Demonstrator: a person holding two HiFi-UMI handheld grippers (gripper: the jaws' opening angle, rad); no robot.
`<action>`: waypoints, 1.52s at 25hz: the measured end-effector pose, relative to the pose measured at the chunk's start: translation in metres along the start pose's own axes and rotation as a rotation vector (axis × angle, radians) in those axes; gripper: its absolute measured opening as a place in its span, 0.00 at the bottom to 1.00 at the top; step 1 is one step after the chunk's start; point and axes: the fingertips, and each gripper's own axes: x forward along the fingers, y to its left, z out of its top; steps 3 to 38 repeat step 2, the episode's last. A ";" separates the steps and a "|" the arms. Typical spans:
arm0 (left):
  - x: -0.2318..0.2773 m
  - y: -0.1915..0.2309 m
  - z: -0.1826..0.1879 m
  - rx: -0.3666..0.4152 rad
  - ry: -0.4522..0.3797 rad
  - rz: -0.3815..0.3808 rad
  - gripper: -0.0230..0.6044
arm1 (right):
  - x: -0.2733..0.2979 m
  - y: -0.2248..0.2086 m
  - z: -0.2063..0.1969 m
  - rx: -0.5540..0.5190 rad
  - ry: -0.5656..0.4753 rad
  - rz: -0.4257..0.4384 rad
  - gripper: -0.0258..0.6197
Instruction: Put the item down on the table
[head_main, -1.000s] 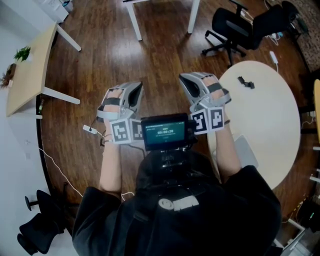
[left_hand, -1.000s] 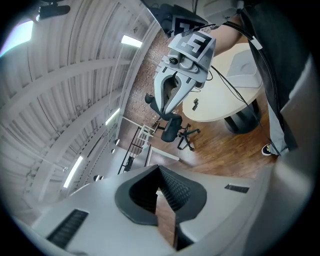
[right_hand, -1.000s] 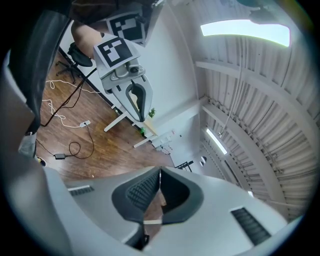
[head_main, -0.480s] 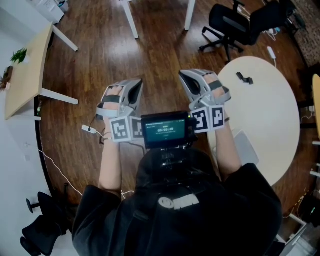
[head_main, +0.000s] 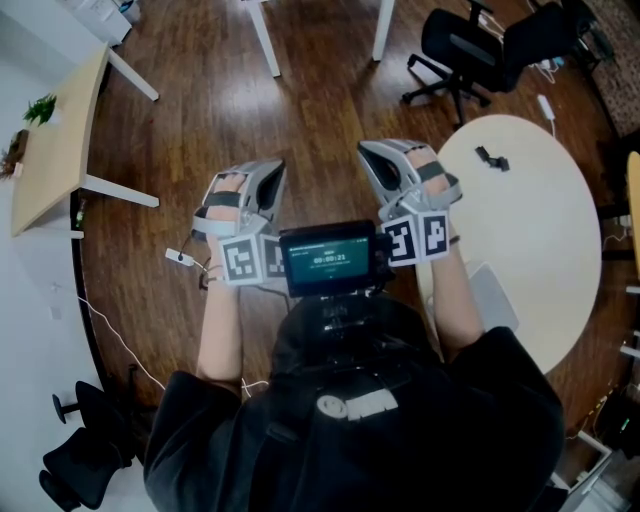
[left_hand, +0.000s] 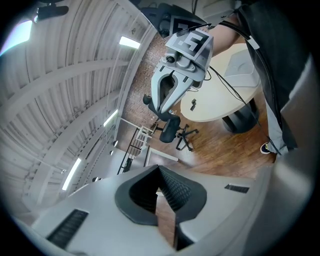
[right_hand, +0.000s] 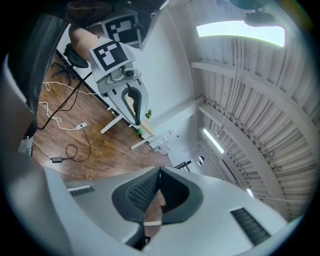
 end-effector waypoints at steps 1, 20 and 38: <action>0.000 0.000 0.000 0.001 0.001 -0.002 0.04 | 0.000 0.000 0.000 -0.002 0.001 0.000 0.05; 0.000 -0.001 0.000 0.001 0.001 -0.004 0.04 | 0.000 0.001 -0.001 -0.003 0.003 0.001 0.05; 0.000 -0.001 0.000 0.001 0.001 -0.004 0.04 | 0.000 0.001 -0.001 -0.003 0.003 0.001 0.05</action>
